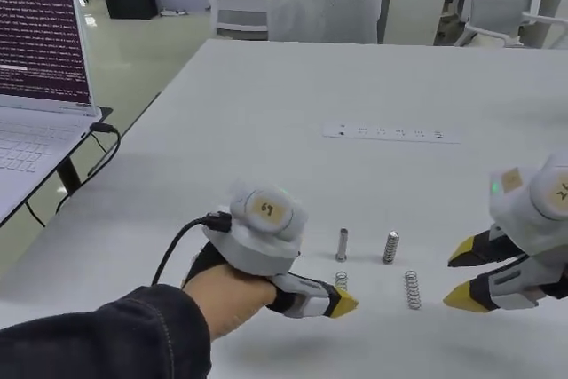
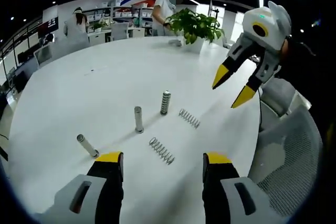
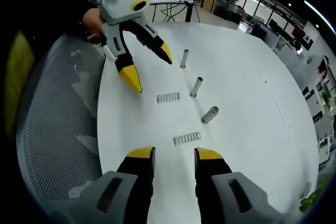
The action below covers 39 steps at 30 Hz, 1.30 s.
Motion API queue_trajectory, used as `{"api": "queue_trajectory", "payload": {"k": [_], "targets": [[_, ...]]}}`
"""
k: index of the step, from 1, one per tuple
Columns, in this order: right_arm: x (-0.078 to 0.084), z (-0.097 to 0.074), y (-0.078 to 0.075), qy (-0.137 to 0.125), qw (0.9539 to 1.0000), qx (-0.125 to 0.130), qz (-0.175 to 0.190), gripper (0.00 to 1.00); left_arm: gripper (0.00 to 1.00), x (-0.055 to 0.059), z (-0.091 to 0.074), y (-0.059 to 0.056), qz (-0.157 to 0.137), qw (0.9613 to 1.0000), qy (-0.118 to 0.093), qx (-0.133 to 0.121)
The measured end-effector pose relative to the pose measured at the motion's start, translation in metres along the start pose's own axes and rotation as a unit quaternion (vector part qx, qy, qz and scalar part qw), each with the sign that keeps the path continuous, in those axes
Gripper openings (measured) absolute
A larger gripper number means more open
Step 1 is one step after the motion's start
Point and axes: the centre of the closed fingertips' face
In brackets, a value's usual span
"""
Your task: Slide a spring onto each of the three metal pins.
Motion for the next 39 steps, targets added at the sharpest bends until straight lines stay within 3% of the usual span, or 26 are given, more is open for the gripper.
{"api": "queue_trajectory", "payload": {"k": [12, 19, 24, 31, 39], "targets": [[0.003, -0.001, -0.001, 0.004, 1.0, 0.001, 0.002, 0.28, 0.48, 0.014, 0.027, 0.006, 0.014, 0.9994, 0.011, -0.031], [0.0, -0.001, 0.001, -0.005, 1.0, -0.003, 0.004, 0.3, 0.44, 0.022, 0.031, 0.005, 0.015, 0.9993, 0.017, -0.03], [0.0, 0.0, 0.001, -0.009, 0.9999, -0.002, 0.008, 0.34, 0.41, 0.021, 0.032, 0.005, 0.01, 0.9994, 0.014, -0.029], [0.002, 0.003, 0.001, -0.035, 0.9988, 0.008, 0.033, 0.42, 0.4, 0.02, 0.035, 0.002, 0.008, 0.9997, 0.011, -0.022], [-0.002, 0.001, 0.0, -0.092, 0.992, 0.025, 0.082, 0.53, 0.38, 0.021, 0.041, -0.002, 0.011, 0.9996, 0.014, -0.019]]}}
Point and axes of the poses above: the centre of the closed fingertips' face, and the gripper's own axes: z roughly forward along the fingers, y roughly to its left, x roughly out of its underside, and after that the axes turned 1 degree about x, right-handed
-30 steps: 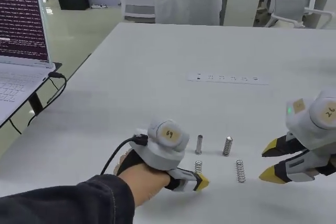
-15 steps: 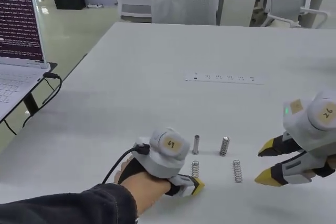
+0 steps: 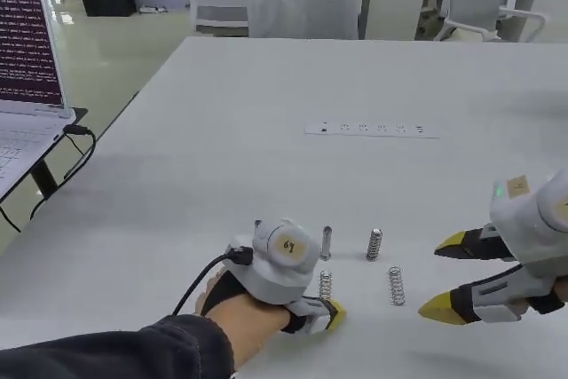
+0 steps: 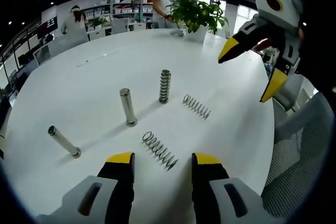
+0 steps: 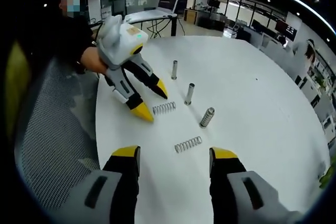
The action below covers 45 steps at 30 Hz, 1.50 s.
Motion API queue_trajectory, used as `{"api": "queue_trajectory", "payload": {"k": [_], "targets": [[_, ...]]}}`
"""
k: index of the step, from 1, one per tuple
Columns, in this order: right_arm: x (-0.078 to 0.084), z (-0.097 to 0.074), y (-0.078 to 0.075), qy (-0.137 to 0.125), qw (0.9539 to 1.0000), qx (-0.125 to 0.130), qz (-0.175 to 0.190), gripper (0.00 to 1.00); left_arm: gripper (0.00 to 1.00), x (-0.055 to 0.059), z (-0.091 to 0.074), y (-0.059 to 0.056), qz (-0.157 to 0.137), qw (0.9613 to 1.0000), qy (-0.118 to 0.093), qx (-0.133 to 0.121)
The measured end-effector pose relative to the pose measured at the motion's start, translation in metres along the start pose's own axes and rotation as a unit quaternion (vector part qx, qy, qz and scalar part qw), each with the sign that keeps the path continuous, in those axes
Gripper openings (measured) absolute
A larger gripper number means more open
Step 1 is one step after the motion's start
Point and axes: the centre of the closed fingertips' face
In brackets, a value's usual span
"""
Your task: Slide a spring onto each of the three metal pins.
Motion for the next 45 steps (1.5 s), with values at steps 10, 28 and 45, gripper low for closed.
{"api": "queue_trajectory", "payload": {"k": [10, 28, 45], "targets": [[-0.01, -0.002, 0.001, -0.048, 0.9983, 0.009, 0.033, 0.57, 0.32, -0.001, 0.003, 0.003, 0.007, 0.9999, -0.003, -0.009], [-0.007, -0.003, 0.001, -0.049, 0.9978, 0.009, 0.043, 0.57, 0.13, 0.006, -0.009, 0.024, 0.02, 0.9988, 0.0, -0.045], [-0.008, -0.008, 0.002, -0.055, 0.9971, 0.014, 0.051, 0.56, 0.03, 0.009, -0.012, 0.028, 0.013, 0.999, 0.004, -0.043]]}}
Point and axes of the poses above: the centre of the closed fingertips' face, and the gripper's own axes: z roughly forward along the fingers, y roughly to its left, x roughly out of its underside, and after that the axes turned 1 degree about x, right-handed
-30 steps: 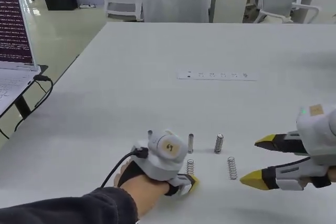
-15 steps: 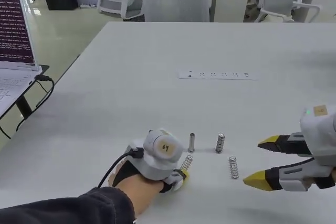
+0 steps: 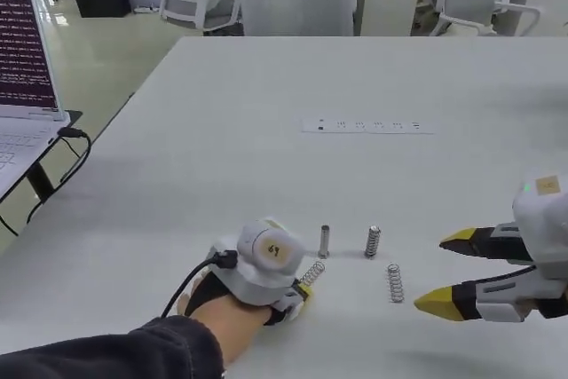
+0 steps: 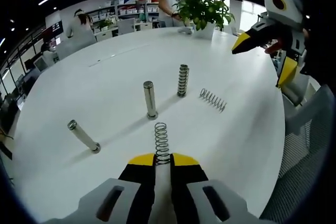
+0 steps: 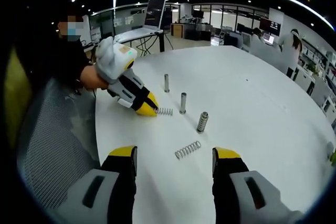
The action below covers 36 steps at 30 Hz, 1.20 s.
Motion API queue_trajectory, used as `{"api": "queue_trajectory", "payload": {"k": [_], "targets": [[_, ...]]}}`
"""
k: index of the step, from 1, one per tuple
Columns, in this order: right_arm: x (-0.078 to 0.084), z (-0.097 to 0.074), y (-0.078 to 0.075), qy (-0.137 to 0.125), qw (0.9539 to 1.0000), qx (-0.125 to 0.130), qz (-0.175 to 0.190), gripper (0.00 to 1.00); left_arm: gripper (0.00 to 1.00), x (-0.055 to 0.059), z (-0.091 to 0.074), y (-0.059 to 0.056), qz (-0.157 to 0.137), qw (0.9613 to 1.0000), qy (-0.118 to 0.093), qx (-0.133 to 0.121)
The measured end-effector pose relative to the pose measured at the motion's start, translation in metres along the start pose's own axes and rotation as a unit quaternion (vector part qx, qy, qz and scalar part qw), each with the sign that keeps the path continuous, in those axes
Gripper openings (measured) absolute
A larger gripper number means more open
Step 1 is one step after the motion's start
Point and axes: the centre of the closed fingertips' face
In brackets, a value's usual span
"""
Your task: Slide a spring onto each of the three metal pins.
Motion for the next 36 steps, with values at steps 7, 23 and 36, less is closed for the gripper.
{"api": "queue_trajectory", "payload": {"k": [7, 23, 36], "targets": [[-0.005, -0.003, 0.001, -0.005, 1.0, 0.001, -0.003, 0.56, 0.02, 0.006, -0.009, -0.004, 0.009, 0.9994, 0.014, 0.031], [-0.033, -0.018, 0.011, -0.03, 0.9992, -0.001, -0.026, 0.54, 0.02, -0.021, -0.074, -0.027, 0.027, 0.9889, -0.056, 0.135], [-0.071, -0.021, 0.039, -0.06, 0.9956, -0.038, -0.061, 0.45, 0.02, -0.058, -0.118, -0.041, 0.051, 0.9766, -0.133, 0.161]]}}
Point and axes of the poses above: the centre of the closed fingertips' face, and the gripper's own axes: z roughly forward along the fingers, y roughly to its left, x roughly out of its underside, and after that the axes turned 1 degree about x, right-handed
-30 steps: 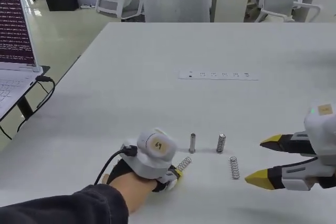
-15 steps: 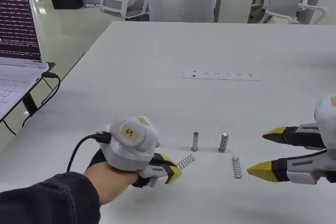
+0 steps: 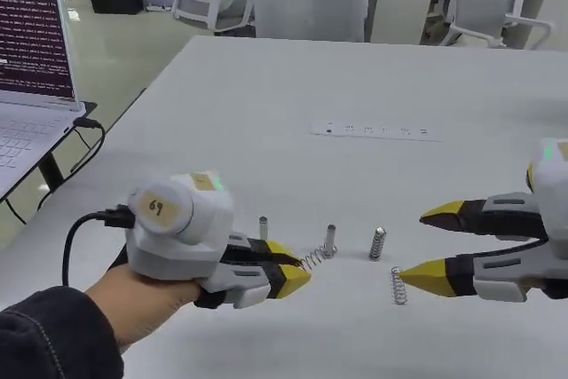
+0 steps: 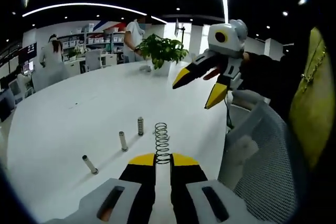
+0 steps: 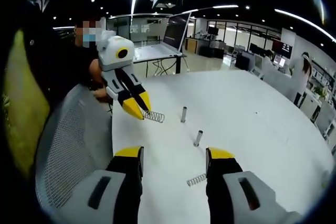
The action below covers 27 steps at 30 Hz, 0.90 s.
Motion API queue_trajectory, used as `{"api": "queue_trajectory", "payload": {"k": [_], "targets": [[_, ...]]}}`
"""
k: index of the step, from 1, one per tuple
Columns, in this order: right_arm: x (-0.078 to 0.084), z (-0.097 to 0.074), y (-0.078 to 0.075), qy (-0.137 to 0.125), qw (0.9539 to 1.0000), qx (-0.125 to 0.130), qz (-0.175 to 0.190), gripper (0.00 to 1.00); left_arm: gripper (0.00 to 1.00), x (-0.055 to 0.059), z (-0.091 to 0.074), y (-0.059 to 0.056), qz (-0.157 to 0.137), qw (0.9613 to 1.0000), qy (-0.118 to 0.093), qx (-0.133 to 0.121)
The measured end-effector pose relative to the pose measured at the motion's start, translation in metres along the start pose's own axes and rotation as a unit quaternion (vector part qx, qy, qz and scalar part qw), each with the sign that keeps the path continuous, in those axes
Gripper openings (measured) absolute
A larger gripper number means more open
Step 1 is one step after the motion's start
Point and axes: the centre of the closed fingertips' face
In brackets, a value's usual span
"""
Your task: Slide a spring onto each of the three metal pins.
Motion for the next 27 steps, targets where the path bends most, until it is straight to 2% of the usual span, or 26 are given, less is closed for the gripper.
{"api": "queue_trajectory", "payload": {"k": [3, 10, 21, 24, 27], "targets": [[-0.005, 0.003, 0.003, -0.003, 0.9999, -0.004, -0.011, 0.43, 0.02, -0.006, 0.0, -0.004, 0.005, 1.0, -0.007, 0.003], [-0.015, 0.007, 0.012, -0.008, 0.9992, -0.024, -0.031, 0.29, 0.02, -0.017, 0.004, -0.015, 0.009, 0.9996, -0.02, 0.015], [-0.011, 0.013, 0.017, 0.002, 0.9971, -0.033, -0.068, 0.09, 0.02, -0.032, 0.009, -0.029, 0.004, 0.9986, -0.039, 0.036], [-0.011, 0.014, 0.017, 0.002, 0.9968, -0.033, -0.073, 0.05, 0.02, -0.039, 0.01, -0.034, -0.006, 0.9976, -0.051, 0.046], [-0.012, 0.014, 0.017, 0.001, 0.9966, -0.032, -0.076, 0.01, 0.02, -0.041, 0.011, -0.037, -0.004, 0.9974, -0.053, 0.049]]}}
Point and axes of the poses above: the centre of the closed fingertips' face, and the gripper's own axes: z roughly forward along the fingers, y roughly to its left, x roughly out of its underside, and after that the axes turned 1 degree about x, right-handed
